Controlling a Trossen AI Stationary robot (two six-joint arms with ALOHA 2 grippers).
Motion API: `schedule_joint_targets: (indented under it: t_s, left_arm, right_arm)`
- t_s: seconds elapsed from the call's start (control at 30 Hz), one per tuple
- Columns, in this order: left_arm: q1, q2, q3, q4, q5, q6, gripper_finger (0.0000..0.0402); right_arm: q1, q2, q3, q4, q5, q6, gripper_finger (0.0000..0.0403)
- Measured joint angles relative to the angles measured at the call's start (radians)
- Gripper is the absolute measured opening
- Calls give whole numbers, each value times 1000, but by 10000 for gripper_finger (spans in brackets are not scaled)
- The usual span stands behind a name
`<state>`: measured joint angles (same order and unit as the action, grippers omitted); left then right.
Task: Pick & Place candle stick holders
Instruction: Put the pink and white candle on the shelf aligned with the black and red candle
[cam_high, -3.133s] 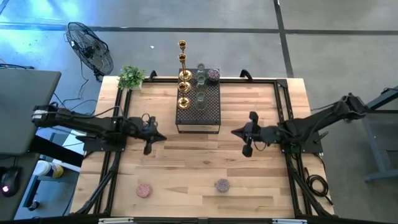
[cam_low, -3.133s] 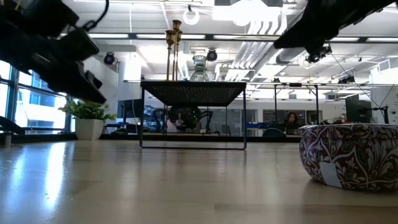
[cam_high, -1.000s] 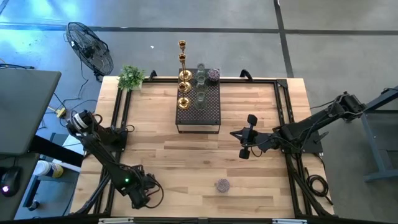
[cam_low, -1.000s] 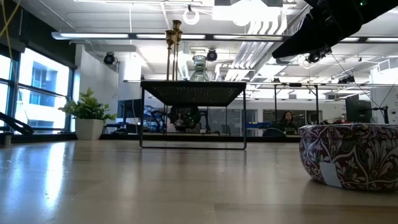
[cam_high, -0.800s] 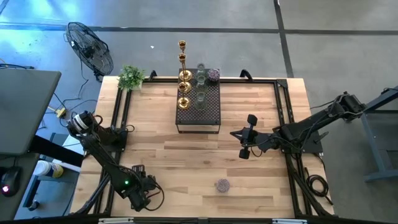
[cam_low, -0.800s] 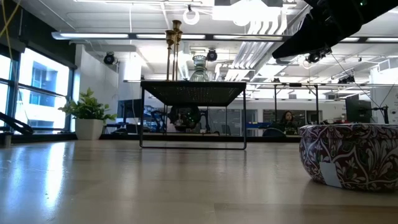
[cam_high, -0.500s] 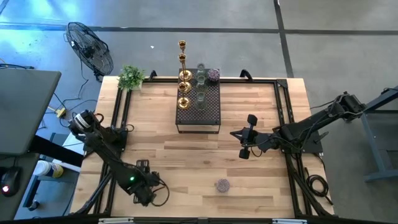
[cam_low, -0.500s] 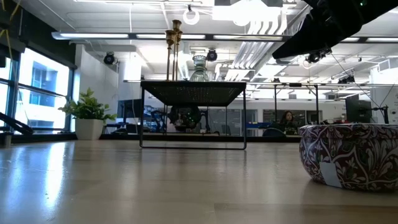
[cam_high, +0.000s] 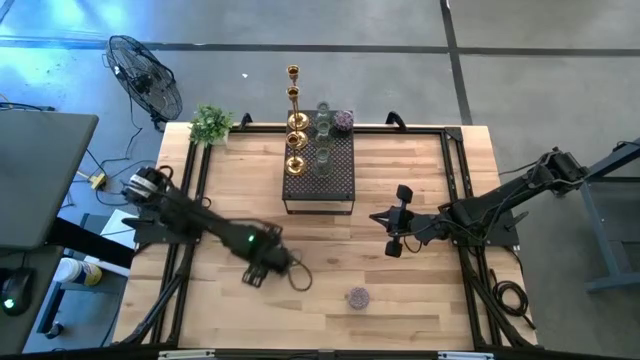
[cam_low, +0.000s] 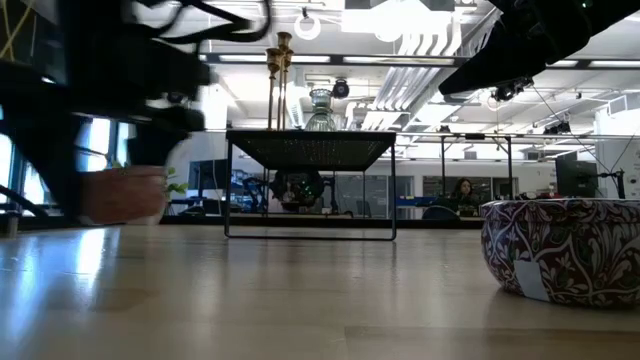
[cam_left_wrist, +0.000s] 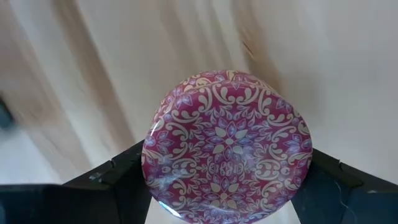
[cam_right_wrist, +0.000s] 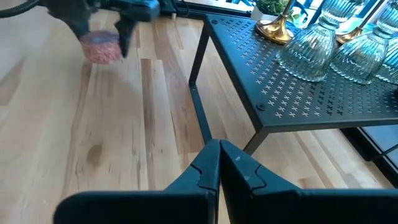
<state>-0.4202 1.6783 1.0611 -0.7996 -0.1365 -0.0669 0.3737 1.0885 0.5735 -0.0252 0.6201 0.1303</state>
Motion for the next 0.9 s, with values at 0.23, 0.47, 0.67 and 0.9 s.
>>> schedule_joint_targets:
  t_s: [0.23,0.47,0.67,0.9]
  left_arm:
    - [132,0,0,130,44,274,285]
    - [208,4,0,223,55,405,285]
    - [244,6,0,247,75,461,285]
    - [205,31,1,415,103,418,285]
  right_arm:
    - [0,0,0,0,-10,3,1]
    - [0,0,0,0,-23,21,1]
    - [-1,0,0,5,-23,26,2]
    - [-21,0,0,24,-55,34,2]
